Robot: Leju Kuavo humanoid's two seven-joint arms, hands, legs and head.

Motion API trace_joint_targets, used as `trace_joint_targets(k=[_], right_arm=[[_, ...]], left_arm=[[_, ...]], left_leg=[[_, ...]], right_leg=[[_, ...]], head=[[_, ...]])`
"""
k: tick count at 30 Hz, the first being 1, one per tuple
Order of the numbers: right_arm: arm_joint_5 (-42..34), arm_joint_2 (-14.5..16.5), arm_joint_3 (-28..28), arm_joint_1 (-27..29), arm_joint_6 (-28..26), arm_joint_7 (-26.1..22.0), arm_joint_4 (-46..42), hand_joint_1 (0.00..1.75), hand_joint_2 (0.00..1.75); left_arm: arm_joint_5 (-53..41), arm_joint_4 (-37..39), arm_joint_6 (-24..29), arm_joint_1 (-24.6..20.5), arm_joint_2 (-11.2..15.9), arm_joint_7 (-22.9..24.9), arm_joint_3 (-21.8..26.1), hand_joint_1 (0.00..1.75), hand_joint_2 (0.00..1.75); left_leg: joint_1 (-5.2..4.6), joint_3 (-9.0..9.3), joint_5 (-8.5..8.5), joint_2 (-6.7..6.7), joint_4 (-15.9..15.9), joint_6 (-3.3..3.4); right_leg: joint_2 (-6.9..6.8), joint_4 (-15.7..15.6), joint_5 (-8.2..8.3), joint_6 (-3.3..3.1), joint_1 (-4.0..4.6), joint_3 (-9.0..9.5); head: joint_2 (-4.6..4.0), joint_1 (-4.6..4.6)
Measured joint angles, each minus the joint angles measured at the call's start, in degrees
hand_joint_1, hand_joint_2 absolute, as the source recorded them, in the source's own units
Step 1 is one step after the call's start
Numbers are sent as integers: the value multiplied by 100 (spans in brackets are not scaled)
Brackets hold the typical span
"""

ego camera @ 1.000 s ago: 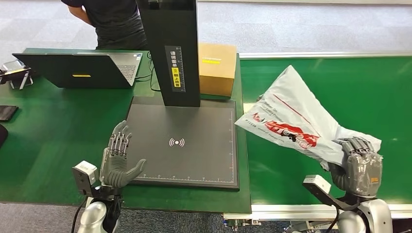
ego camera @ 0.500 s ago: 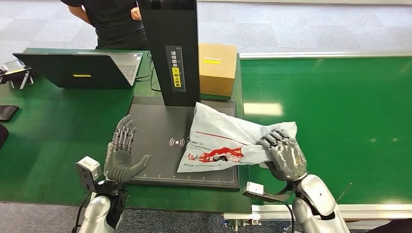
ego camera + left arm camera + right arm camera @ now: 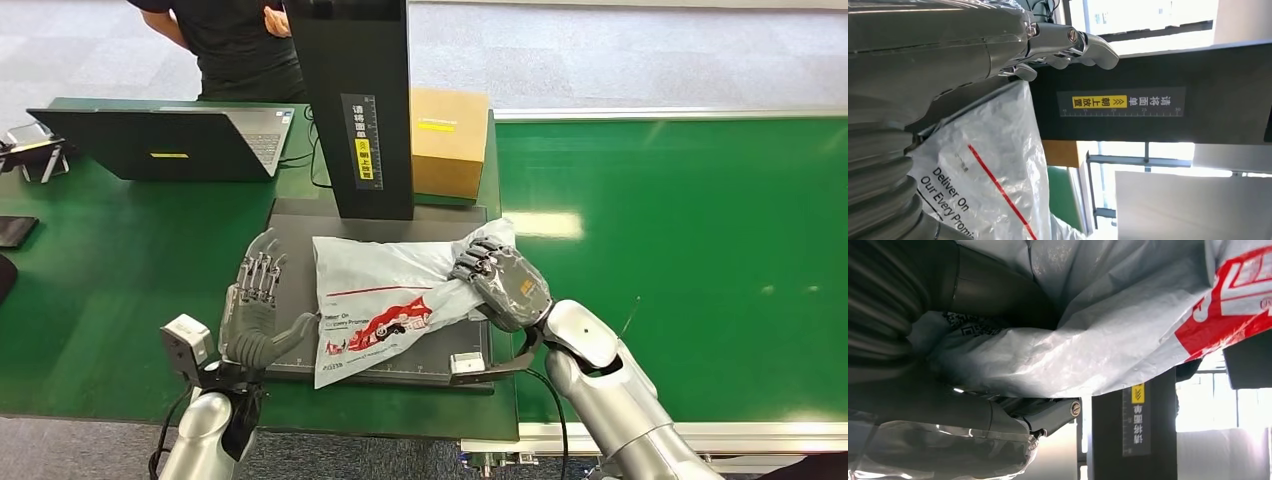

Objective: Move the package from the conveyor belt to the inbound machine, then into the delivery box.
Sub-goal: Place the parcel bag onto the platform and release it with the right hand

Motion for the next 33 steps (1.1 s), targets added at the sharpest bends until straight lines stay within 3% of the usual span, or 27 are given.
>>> trace_joint_targets(k=[2,6,8,14,21,26,33], right_arm=[[-158,75,108,-240,-114,-101,443,173,175],[-339,266,230,-672,-382,-173,1328,11,175],[-401,373,255,-863,-447,-147,1739,0,175],[-735,621,256,-1224,-459,-117,2591,0,175],[-1643,792,60,-1291,-113,-714,2952,0,175],[-3266,879,-235,-980,1044,-849,2540,0,175],[-5913,940,-764,92,3116,-840,617,0,175]], left_arm=[[10,47,-3,-63,14,4,-52,0,175],[19,140,-4,-177,40,5,-161,0,175],[35,180,-4,-224,49,5,-205,0,175],[80,247,-4,-312,63,14,-303,0,175],[111,384,-2,-440,69,19,-362,0,175],[166,429,4,-443,83,19,-369,0,175],[193,441,112,-360,124,63,-368,0,175]], left_leg=[[0,-1,0,2,1,0],[0,-1,1,0,1,1],[0,0,1,1,1,0],[0,2,1,1,2,0],[0,3,1,1,2,0],[0,2,1,0,3,0],[0,-4,-1,-2,1,-1]], right_leg=[[2,0,1,-1,0,-2],[0,0,2,-2,0,-3],[0,0,2,-2,0,-2],[1,0,2,-2,1,-3],[2,0,2,-2,0,-2],[1,0,1,-3,1,-3],[-1,0,-3,-3,1,-8]], head=[[0,1],[0,0],[0,1],[0,1],[0,1],[0,1],[0,1]])
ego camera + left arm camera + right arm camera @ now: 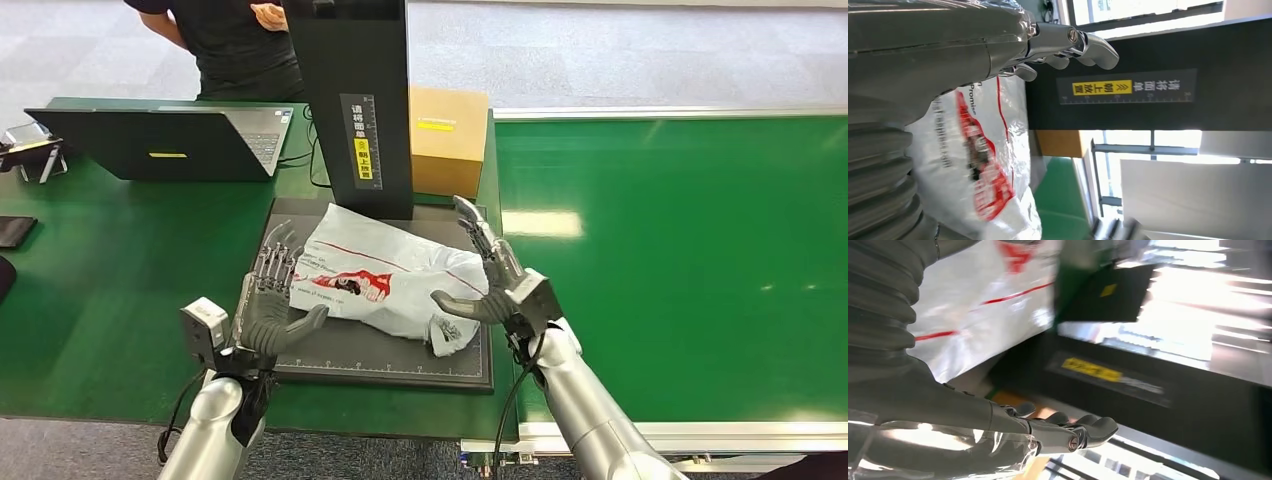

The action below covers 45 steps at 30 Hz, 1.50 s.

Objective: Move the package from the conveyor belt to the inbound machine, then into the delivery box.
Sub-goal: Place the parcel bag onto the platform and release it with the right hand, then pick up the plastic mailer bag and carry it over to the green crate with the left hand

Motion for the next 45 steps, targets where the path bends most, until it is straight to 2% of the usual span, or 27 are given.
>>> trace_joint_targets(k=[5,8,11,16,20,23,26,28,31,33,38,45], right_arm=[[-979,7,-360,655,1067,61,-1203,0,175],[-1208,7,-514,947,1616,84,-1665,0,175],[-1112,5,-613,1121,1781,103,-1936,0,175],[-377,-2,-722,1333,1716,115,-2053,0,175],[-495,-1,-936,1496,1876,48,-2126,0,175],[-565,9,-1103,1636,2007,103,-2253,0,175],[-580,39,-1242,1735,2089,189,-2318,0,175],[-580,77,-1320,1782,2121,229,-2331,0,175],[-597,132,-1417,1835,2192,270,-2352,0,175],[-647,169,-1472,1857,2248,293,-2366,0,175],[-875,262,-1595,1922,2366,375,-2378,0,175],[-941,308,-1742,2023,2370,388,-2380,0,175]], left_arm=[[-14,-38,8,119,23,63,28,0,175],[-40,-58,-9,158,23,104,58,0,175],[-55,-68,-18,180,23,116,69,0,175],[-136,-116,-25,225,23,128,118,0,175],[-360,-222,123,311,23,128,190,0,175],[-907,-328,521,352,23,146,208,0,175],[-1837,-435,1159,345,23,227,154,0,175],[-2737,-485,1769,295,23,382,46,0,175],[-4474,-504,2777,144,26,874,-214,0,175],[-5282,-478,3168,23,27,1161,-404,0,175],[-5944,-186,3516,-264,28,1568,-700,0,175],[-6178,411,3376,-488,29,1978,-836,0,175]], left_leg=[[0,1,0,0,0,0],[-1,1,0,1,0,0],[-1,4,0,1,0,0],[0,5,0,1,0,0],[0,5,0,2,0,0],[0,4,0,2,0,0],[-1,5,0,2,1,0],[-1,6,0,2,1,1],[-1,7,1,1,2,1],[-1,9,1,2,2,1],[-1,9,1,4,3,1],[-1,8,1,5,2,1]], right_leg=[[0,-1,0,1,-1,1],[1,-1,2,3,-1,2],[1,-1,3,2,-1,3],[1,-1,3,2,0,5],[2,-1,3,2,-1,4],[1,-1,2,2,-1,4],[1,-2,3,2,-1,4],[1,-2,3,2,-1,4],[1,-2,5,2,-1,6],[2,-2,5,2,-1,7],[3,-2,6,1,-1,7],[4,-2,6,1,-1,6]], head=[[0,1],[0,1],[0,0],[0,-1],[0,1],[0,0],[0,0],[0,0],[0,-1],[0,1],[0,0],[0,0]])
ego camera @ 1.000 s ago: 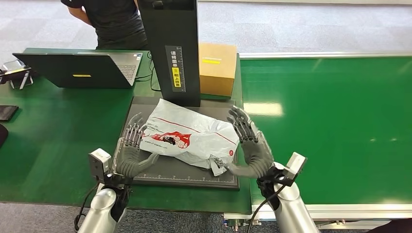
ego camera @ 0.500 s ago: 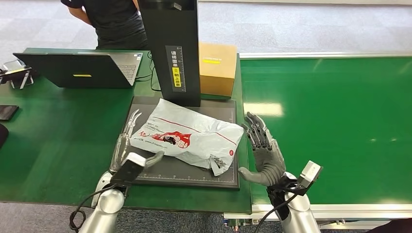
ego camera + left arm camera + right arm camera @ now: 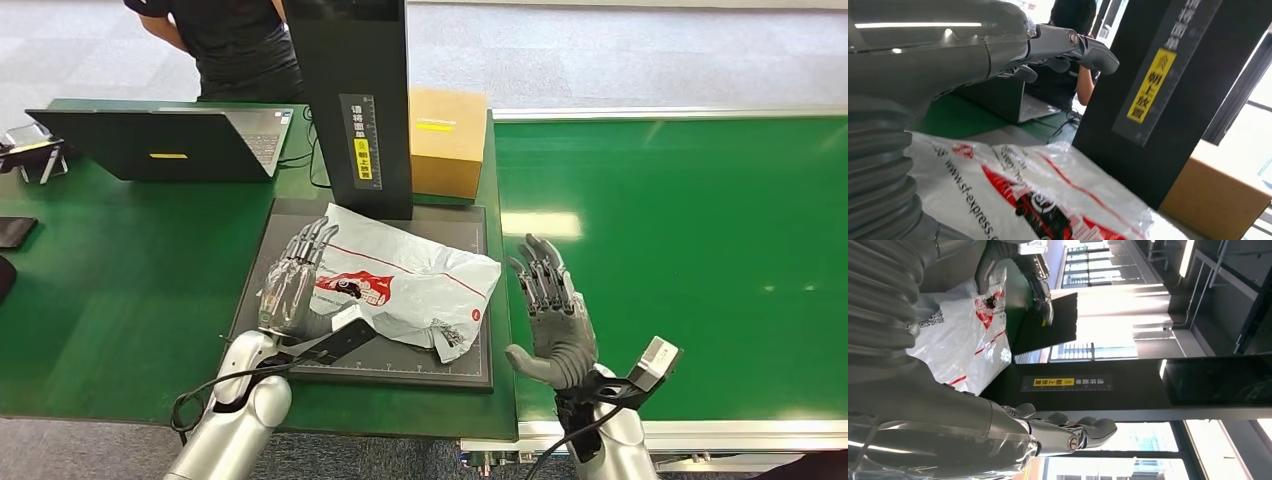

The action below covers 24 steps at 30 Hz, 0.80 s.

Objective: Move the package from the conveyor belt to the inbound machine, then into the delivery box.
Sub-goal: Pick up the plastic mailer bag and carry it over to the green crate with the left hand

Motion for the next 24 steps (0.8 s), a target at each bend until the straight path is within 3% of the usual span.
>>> trace_joint_targets(k=[3,10,24], right_arm=[[-3,16,-35,22,2,0,-1,0,175],[7,29,-64,35,8,-1,12,0,175],[22,79,-196,147,15,-7,-53,0,175]], left_arm=[[-50,165,-148,-58,1,75,-27,0,175],[-145,897,-1258,-291,0,235,-205,0,175],[-92,1451,-1210,-595,-61,275,-260,0,175]], left_leg=[[0,0,0,0,0,0],[0,2,0,-1,0,0],[0,24,3,-4,0,2]], right_leg=[[0,0,0,0,0,0],[-3,0,0,0,-1,4],[-5,0,4,4,-1,27]], head=[[0,0],[0,0],[0,0]])
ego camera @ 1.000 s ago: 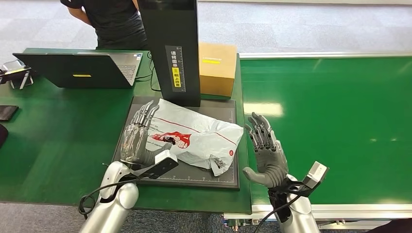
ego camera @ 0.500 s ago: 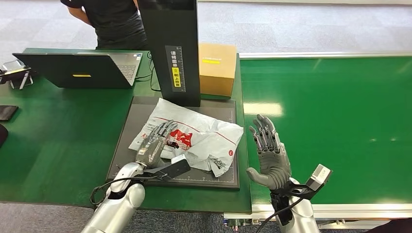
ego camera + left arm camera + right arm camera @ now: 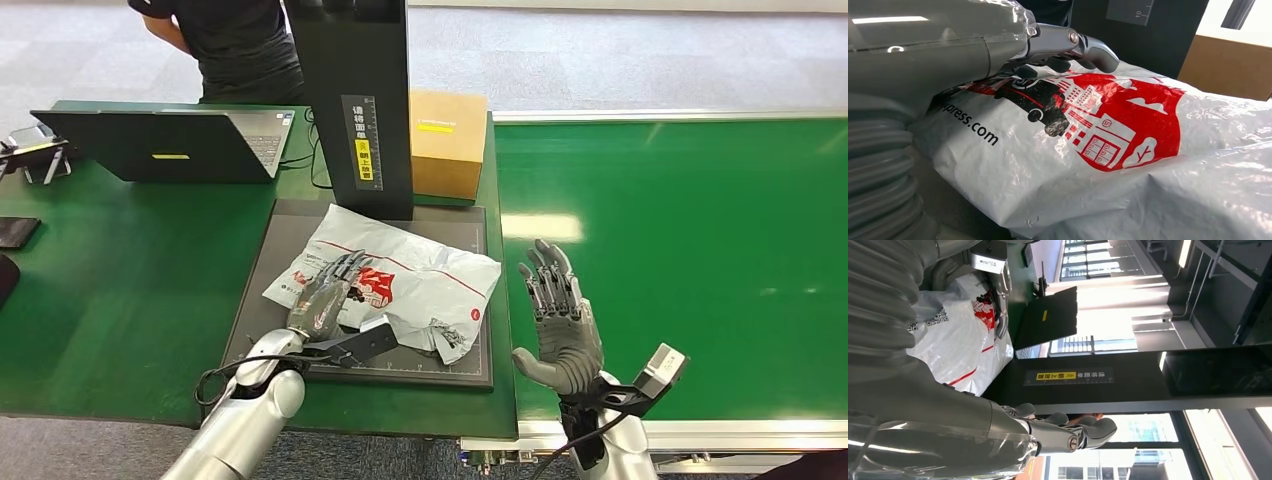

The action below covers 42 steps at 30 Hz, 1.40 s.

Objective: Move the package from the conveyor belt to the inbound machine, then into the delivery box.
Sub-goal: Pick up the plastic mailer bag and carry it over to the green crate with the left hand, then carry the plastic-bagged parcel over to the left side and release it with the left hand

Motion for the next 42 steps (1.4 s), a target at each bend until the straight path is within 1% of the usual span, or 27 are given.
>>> trace_joint_targets(k=[1,4,5,9,14,25,29,35,39,42], right_arm=[[0,0,-2,3,0,0,-4,0,175],[0,1,-13,15,1,4,-20,0,175],[0,5,-24,23,1,12,-30,0,175],[0,51,-101,81,13,67,-87,0,175],[0,89,-151,137,55,79,-116,0,175],[-31,96,-192,145,61,92,-114,0,175],[-43,96,-193,145,56,92,-111,0,175],[-105,96,-194,152,-11,115,-113,0,175],[-153,96,-196,198,-41,118,-127,0,175],[-186,94,-199,252,-77,118,-137,0,175]], left_arm=[[0,5,-1,-3,-1,4,0,5,175],[2,10,-2,-8,-2,46,-1,136,175],[5,10,8,-7,-2,61,-1,175,175],[49,-3,194,41,0,78,5,175,175],[221,-110,468,138,4,-28,40,175,175],[458,-291,694,305,43,-174,268,175,175],[556,-332,894,366,61,-221,400,175,175],[709,-677,1560,556,151,-413,862,175,175],[691,-993,2039,655,254,-294,1294,175,175],[766,-1185,2245,696,350,-226,1699,175,175]], left_leg=[[0,1,0,0,0,0],[0,2,1,0,0,0],[0,3,1,0,0,0],[0,1,1,1,0,0],[0,-5,1,1,0,0],[0,-8,0,1,-1,0],[0,-9,0,2,-1,0],[1,-12,0,5,-1,0],[1,-15,0,5,-2,0],[1,-17,1,6,-2,0]], right_leg=[[0,0,0,0,0,1],[0,0,0,0,0,3],[0,0,1,0,0,3],[1,0,2,-2,0,1],[1,0,1,-2,1,-4],[1,0,1,-2,1,-8],[2,0,1,-2,1,-8],[5,0,1,-2,2,-14],[5,1,1,-2,2,-17],[5,1,1,-2,2,-19]], head=[[0,0],[0,-1],[0,0],[0,0],[0,1],[0,0],[0,0],[0,0],[0,0],[0,1]])
